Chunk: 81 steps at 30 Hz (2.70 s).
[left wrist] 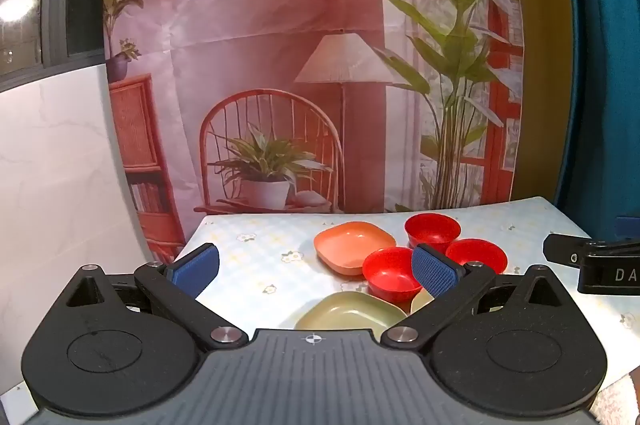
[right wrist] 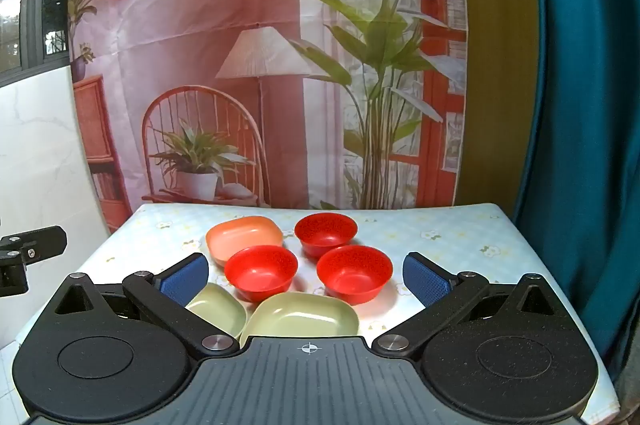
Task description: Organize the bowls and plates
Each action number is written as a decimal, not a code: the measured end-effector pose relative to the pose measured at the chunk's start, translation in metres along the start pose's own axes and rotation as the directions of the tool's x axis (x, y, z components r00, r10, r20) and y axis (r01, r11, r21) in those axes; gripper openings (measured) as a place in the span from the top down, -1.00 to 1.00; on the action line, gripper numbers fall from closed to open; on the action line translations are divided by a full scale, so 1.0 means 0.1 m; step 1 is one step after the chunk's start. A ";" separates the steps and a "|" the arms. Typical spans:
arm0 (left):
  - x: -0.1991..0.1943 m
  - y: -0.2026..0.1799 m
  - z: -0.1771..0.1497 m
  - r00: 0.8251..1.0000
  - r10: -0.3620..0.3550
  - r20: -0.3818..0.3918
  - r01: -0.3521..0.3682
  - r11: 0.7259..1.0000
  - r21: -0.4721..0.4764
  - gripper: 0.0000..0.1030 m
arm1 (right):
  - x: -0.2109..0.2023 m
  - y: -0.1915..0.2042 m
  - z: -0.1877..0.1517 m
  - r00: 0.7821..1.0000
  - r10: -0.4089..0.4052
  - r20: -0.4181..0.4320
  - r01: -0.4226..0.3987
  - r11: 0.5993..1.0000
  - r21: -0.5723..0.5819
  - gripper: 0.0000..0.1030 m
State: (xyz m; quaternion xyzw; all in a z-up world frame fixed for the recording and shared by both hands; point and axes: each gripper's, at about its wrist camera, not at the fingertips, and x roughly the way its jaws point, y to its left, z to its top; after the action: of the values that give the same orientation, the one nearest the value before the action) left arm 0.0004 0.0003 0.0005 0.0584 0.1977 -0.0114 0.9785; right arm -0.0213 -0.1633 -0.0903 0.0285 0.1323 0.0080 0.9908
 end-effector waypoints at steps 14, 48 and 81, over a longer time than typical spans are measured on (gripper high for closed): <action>0.00 -0.02 -0.04 1.000 0.003 0.005 -0.003 1.000 0.009 -1.00 | -0.01 0.00 -0.02 1.000 0.002 0.005 -0.002 1.000 0.002 -0.99; 0.05 -0.02 -0.04 1.000 0.000 -0.007 0.000 1.000 0.009 -1.00 | -0.01 0.01 -0.03 1.000 -0.001 0.011 0.001 1.000 -0.004 -0.99; 0.06 0.00 -0.05 1.000 -0.002 -0.011 0.002 1.000 0.009 -1.00 | -0.02 0.01 -0.03 1.000 -0.002 0.013 0.002 1.000 -0.006 -0.99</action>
State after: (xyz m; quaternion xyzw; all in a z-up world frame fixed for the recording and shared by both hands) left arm 0.0040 0.0004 -0.0062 0.0628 0.2029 -0.0130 0.9771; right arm -0.0241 -0.1626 -0.0926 0.0254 0.1257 0.0073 0.9917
